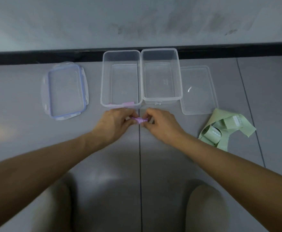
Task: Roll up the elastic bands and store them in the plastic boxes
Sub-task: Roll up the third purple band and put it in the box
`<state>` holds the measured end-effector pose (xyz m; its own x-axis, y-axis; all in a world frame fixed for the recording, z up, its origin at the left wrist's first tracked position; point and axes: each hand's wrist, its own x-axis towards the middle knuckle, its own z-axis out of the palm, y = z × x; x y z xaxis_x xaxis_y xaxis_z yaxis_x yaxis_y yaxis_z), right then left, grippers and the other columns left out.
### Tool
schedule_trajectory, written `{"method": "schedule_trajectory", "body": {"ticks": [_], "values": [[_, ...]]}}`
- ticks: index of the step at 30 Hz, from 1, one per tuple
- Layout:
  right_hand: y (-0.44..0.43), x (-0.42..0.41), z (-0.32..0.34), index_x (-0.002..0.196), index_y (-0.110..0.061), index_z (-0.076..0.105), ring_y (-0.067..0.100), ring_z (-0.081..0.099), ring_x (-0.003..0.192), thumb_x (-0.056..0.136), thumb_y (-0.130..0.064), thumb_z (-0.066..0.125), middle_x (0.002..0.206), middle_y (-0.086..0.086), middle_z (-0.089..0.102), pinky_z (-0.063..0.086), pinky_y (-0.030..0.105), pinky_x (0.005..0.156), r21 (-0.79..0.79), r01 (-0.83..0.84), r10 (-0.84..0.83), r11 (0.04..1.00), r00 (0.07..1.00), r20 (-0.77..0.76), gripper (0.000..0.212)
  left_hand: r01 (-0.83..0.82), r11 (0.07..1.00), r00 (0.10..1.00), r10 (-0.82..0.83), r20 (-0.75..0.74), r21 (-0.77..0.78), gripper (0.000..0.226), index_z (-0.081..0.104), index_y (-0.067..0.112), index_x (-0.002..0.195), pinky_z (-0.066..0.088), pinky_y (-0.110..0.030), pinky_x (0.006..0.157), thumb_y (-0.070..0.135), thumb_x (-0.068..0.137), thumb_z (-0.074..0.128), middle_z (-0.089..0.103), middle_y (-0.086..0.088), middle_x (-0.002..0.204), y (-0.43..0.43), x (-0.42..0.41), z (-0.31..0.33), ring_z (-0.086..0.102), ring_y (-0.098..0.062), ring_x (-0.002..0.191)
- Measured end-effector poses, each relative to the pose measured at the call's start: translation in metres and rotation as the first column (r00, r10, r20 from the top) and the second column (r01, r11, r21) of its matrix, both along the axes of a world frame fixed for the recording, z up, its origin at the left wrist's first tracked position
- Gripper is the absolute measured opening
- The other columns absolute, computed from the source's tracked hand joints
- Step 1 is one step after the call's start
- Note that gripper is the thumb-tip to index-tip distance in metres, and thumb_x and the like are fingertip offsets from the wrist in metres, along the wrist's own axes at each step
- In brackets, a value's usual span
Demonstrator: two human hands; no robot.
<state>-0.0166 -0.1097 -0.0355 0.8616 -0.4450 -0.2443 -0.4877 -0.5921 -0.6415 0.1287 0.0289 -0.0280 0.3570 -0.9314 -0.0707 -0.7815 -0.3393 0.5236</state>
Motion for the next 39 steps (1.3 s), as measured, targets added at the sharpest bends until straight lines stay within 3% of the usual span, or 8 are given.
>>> {"method": "schedule_trajectory", "body": {"ticks": [5,10,16,20,23,27,33,39], "values": [[-0.019,0.058,0.065,0.094,-0.025,0.062,0.006,0.058,0.077,0.088,-0.042,0.067,0.093,-0.010,0.064,0.047,0.030,0.067,0.002,-0.129,0.129,0.992,0.991,0.023,0.019,0.057,0.998,0.987,-0.057,0.150,0.005,0.013,0.068,0.023,0.098,0.047,-0.030,0.066,0.033,0.091,0.064,0.068,0.005,0.089,-0.009,0.054,0.063,0.060,-0.014,0.073],[-0.049,0.115,0.093,0.104,-0.026,0.065,0.012,0.061,0.085,0.085,-0.048,0.070,0.098,-0.007,0.066,0.053,0.033,0.077,-0.109,-0.226,0.221,0.968,0.974,-0.054,0.030,-0.084,0.995,0.987,0.089,0.130,-0.048,0.015,0.069,0.023,0.098,0.049,-0.031,0.071,0.035,0.089,0.065,0.071,0.004,0.095,-0.036,0.089,0.074,0.058,-0.013,0.076],[-0.047,0.143,0.055,0.104,-0.028,0.064,0.016,0.061,0.084,0.088,-0.043,0.068,0.098,-0.004,0.068,0.054,0.037,0.078,-0.218,-0.237,0.220,0.947,0.971,-0.098,0.023,-0.245,0.969,0.968,0.246,0.047,-0.029,0.018,0.070,0.026,0.101,0.048,-0.027,0.071,0.039,0.089,0.065,0.071,0.007,0.095,-0.040,0.109,0.034,0.059,-0.012,0.073],[-0.031,0.160,0.027,0.106,-0.025,0.064,0.014,0.060,0.081,0.091,-0.041,0.066,0.097,-0.004,0.067,0.048,0.027,0.073,-0.173,-0.226,0.211,0.959,0.972,-0.103,0.021,-0.293,0.954,0.954,0.297,0.047,-0.070,0.023,0.070,0.026,0.105,0.046,-0.026,0.067,0.042,0.089,0.065,0.067,0.006,0.097,-0.019,0.116,0.001,0.058,-0.011,0.071],[-0.022,0.169,0.010,0.103,-0.021,0.065,0.015,0.061,0.079,0.093,-0.043,0.062,0.093,-0.003,0.066,0.050,0.030,0.073,-0.159,-0.203,0.189,0.966,0.977,-0.103,0.024,-0.302,0.952,0.950,0.305,0.074,-0.051,0.037,0.062,0.029,0.123,0.052,-0.030,0.072,0.042,0.089,0.064,0.057,0.004,0.117,0.004,0.121,-0.015,0.061,-0.012,0.073],[-0.021,0.176,-0.013,0.102,-0.020,0.065,0.017,0.062,0.081,0.094,-0.036,0.062,0.094,-0.001,0.068,0.054,0.037,0.079,-0.154,-0.203,0.178,0.967,0.970,-0.163,0.017,-0.307,0.950,0.952,0.306,0.025,0.059,0.054,0.045,0.037,0.139,0.053,-0.037,0.078,0.053,0.089,0.057,0.053,0.005,0.123,0.031,0.121,-0.034,0.060,-0.013,0.080],[-0.026,0.182,-0.040,0.103,-0.022,0.067,0.022,0.062,0.083,0.093,-0.034,0.064,0.096,0.002,0.069,0.052,0.035,0.077,-0.150,-0.237,0.185,0.960,0.936,-0.298,0.016,-0.299,0.951,0.951,0.304,-0.063,0.079,0.066,0.034,0.039,0.146,0.053,-0.037,0.082,0.066,0.086,0.047,0.060,0.004,0.121,0.038,0.120,-0.045,0.053,-0.008,0.081],[-0.020,0.189,-0.052,0.101,-0.023,0.069,0.021,0.063,0.086,0.090,-0.028,0.067,0.098,0.000,0.069,0.054,0.040,0.081,-0.110,-0.213,0.169,0.971,0.932,-0.320,0.013,-0.301,0.951,0.949,0.306,-0.079,0.068,0.065,0.035,0.035,0.147,0.049,-0.032,0.079,0.061,0.088,0.048,0.060,0.005,0.121,0.039,0.117,-0.047,0.052,-0.008,0.077]]}}
